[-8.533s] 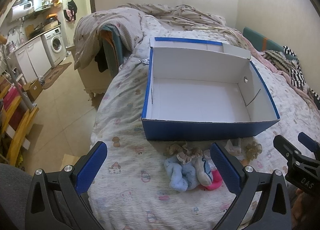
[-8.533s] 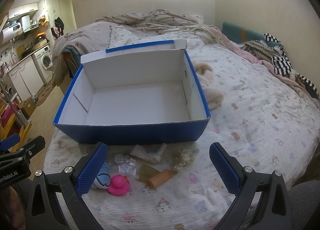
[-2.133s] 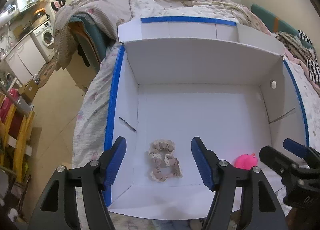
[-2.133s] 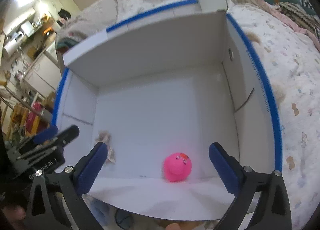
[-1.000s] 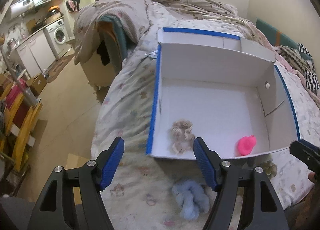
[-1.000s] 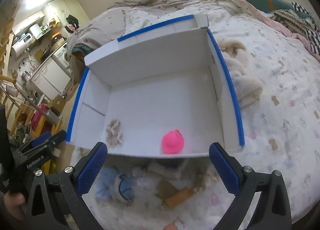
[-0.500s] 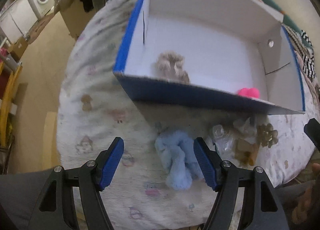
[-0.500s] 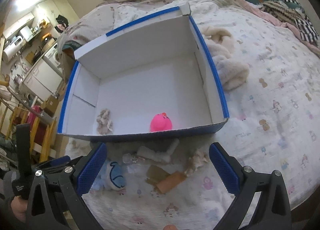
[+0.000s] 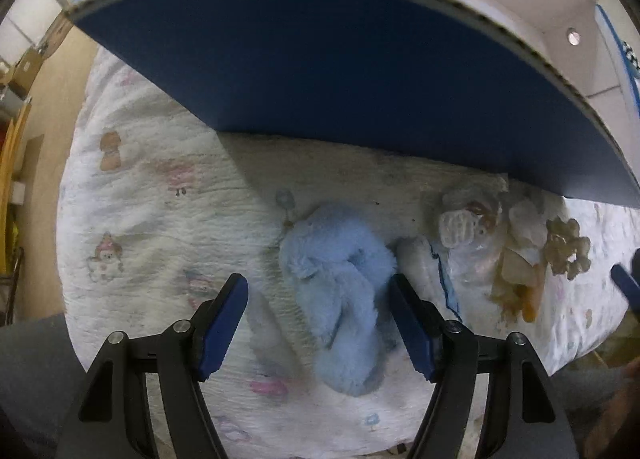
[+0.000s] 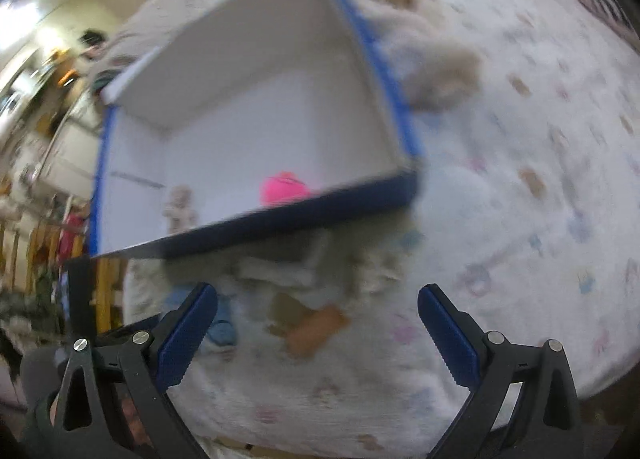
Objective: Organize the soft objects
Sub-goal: 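Grasp the light-blue fuzzy sock with the left gripper while the right grasps a white lace scrunchie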
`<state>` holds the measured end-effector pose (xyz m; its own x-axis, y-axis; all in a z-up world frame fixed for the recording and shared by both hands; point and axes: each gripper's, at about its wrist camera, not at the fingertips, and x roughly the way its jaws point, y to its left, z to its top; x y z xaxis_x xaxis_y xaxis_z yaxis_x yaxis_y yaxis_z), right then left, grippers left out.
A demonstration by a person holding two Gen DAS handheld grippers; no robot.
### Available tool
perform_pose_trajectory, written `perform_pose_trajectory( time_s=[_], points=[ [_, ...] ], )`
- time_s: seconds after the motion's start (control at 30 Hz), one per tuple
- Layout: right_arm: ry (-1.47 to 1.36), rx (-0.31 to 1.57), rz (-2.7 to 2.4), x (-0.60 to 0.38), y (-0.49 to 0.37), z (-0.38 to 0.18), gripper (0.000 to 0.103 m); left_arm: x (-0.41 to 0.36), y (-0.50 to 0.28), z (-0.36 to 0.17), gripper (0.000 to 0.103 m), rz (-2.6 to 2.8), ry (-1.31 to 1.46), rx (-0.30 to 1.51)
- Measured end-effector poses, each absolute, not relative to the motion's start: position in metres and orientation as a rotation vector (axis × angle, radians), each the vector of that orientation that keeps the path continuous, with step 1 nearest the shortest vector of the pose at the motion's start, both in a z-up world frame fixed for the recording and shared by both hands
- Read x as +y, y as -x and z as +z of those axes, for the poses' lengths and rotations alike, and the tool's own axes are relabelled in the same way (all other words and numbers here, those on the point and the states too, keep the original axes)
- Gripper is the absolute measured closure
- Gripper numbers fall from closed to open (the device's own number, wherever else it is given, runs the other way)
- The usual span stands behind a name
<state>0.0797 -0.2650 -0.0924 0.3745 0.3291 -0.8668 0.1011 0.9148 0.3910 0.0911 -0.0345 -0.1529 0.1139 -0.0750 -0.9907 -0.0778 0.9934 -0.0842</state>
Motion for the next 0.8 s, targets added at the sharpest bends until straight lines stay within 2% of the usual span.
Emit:
perform_pose_trajectory(
  time_s=[0.1, 0.17, 0.23, 0.3, 0.37, 0.4, 0.47, 0.57, 0.8],
  points=[
    [-0.492, 1.236, 0.084, -0.287, -0.085, -0.111, 0.005, -0.042, -0.095, -0.157, 0.035, -0.006, 0.101, 1.480],
    [-0.506, 1.262, 0.051, -0.293, -0.090, -0.121, 0.020, -0.046, -0.098, -0.158, 0.055, -0.031, 0.092, 1.485],
    [-0.477, 1.290, 0.019, -0.293, -0.096, -0.130, 0.024, -0.051, -0.100, -0.157, 0.070, -0.071, 0.101, 1.496],
    [-0.457, 1.315, 0.015, -0.290, -0.102, -0.139, 0.031, -0.054, -0.101, -0.156, 0.075, -0.086, 0.086, 1.493],
    [-0.429, 1.340, 0.014, -0.285, -0.107, -0.146, 0.044, -0.057, -0.099, -0.154, 0.083, -0.104, 0.075, 1.491],
    [-0.416, 1.350, 0.008, -0.283, -0.110, -0.149, 0.048, -0.062, -0.098, -0.153, 0.084, -0.110, 0.074, 1.490],
    [-0.413, 1.365, 0.008, -0.281, -0.112, -0.155, 0.075, -0.062, -0.098, -0.150, 0.087, -0.115, 0.081, 1.480],
    [-0.393, 1.364, -0.002, -0.281, -0.113, -0.155, 0.085, -0.054, -0.098, -0.144, 0.088, -0.109, 0.126, 1.473],
    [-0.406, 1.287, 0.019, -0.281, -0.102, -0.131, 0.085, -0.029, -0.088, -0.128, 0.088, -0.072, 0.184, 1.421]
  ],
)
